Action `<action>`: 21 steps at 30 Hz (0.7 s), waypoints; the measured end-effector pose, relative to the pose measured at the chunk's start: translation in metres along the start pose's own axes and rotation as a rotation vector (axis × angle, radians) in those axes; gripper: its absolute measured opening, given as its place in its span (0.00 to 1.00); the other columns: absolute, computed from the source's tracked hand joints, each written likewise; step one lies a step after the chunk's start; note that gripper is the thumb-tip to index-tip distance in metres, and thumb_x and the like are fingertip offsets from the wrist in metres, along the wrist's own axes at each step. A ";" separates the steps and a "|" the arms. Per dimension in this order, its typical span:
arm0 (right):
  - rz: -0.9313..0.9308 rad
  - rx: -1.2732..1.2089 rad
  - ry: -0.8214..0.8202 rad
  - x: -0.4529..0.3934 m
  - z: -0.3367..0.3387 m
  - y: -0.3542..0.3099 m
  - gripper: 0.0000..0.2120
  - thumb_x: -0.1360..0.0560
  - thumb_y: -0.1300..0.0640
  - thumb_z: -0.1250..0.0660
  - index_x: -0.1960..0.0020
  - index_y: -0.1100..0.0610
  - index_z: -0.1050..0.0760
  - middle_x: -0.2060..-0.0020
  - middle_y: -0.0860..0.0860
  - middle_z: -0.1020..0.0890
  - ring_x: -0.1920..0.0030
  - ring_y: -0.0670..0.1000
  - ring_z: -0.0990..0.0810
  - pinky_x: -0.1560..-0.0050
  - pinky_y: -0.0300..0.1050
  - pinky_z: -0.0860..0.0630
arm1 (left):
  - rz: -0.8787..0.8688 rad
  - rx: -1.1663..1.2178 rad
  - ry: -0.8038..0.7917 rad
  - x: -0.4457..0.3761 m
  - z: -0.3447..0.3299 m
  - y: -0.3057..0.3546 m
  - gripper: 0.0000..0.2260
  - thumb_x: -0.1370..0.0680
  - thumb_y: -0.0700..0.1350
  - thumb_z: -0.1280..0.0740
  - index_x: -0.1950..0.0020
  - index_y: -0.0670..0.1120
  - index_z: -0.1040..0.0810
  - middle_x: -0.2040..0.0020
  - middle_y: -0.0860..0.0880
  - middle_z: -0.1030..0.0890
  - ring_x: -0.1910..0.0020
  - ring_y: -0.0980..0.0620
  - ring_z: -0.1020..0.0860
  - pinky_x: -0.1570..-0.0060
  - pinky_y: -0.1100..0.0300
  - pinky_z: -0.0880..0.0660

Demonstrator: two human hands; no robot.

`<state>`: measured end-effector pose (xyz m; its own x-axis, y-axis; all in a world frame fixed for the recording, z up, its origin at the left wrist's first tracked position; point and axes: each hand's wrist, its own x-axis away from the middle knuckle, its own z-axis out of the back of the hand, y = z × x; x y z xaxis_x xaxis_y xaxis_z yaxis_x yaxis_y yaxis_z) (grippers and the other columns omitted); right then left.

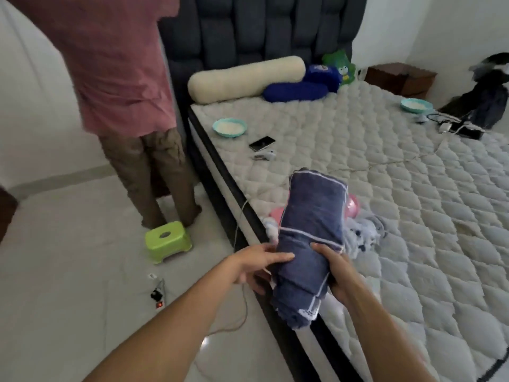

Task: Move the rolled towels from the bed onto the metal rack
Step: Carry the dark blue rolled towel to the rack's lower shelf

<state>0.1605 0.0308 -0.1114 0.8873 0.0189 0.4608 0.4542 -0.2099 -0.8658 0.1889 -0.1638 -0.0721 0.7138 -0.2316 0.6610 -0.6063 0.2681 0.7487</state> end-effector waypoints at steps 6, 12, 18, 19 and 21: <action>0.195 0.376 -0.312 0.044 -0.150 0.012 0.14 0.34 0.58 0.24 0.49 0.56 0.19 0.52 0.54 0.14 0.50 0.54 0.16 0.47 0.51 0.20 | 0.030 0.067 0.216 0.101 0.098 -0.077 0.19 0.26 0.54 0.30 0.37 0.53 0.28 0.37 0.49 0.24 0.40 0.45 0.25 0.44 0.40 0.25; 0.151 0.576 -0.630 0.113 -0.316 0.082 0.18 0.37 0.52 0.24 0.49 0.56 0.18 0.53 0.53 0.14 0.51 0.54 0.16 0.47 0.52 0.19 | 0.089 0.202 0.463 0.226 0.190 -0.191 0.17 0.27 0.53 0.29 0.40 0.50 0.25 0.34 0.45 0.23 0.45 0.47 0.24 0.50 0.48 0.24; 0.285 0.822 -0.903 0.179 -0.468 0.154 0.10 0.34 0.54 0.24 0.54 0.57 0.18 0.57 0.54 0.14 0.55 0.54 0.17 0.48 0.53 0.20 | 0.110 0.480 0.682 0.335 0.249 -0.298 0.22 0.25 0.49 0.31 0.33 0.45 0.28 0.34 0.43 0.23 0.36 0.42 0.24 0.40 0.41 0.25; 0.305 0.868 -0.953 0.187 -0.491 0.166 0.12 0.34 0.53 0.24 0.54 0.57 0.18 0.56 0.55 0.14 0.56 0.53 0.17 0.50 0.51 0.21 | 0.112 0.528 0.713 0.350 0.256 -0.313 0.23 0.25 0.49 0.31 0.32 0.45 0.29 0.34 0.43 0.24 0.36 0.42 0.24 0.40 0.41 0.25; 0.358 0.942 -1.075 0.203 -0.533 0.189 0.17 0.36 0.49 0.24 0.51 0.56 0.20 0.55 0.54 0.15 0.55 0.53 0.17 0.52 0.48 0.22 | 0.117 0.604 0.771 0.374 0.270 -0.342 0.23 0.25 0.48 0.32 0.31 0.45 0.30 0.33 0.42 0.25 0.35 0.41 0.25 0.40 0.42 0.25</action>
<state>0.3838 -0.5259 -0.0772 0.4018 0.8934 0.2010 -0.2876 0.3315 -0.8985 0.5685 -0.5945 -0.0669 0.5406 0.4968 0.6789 -0.6119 -0.3216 0.7226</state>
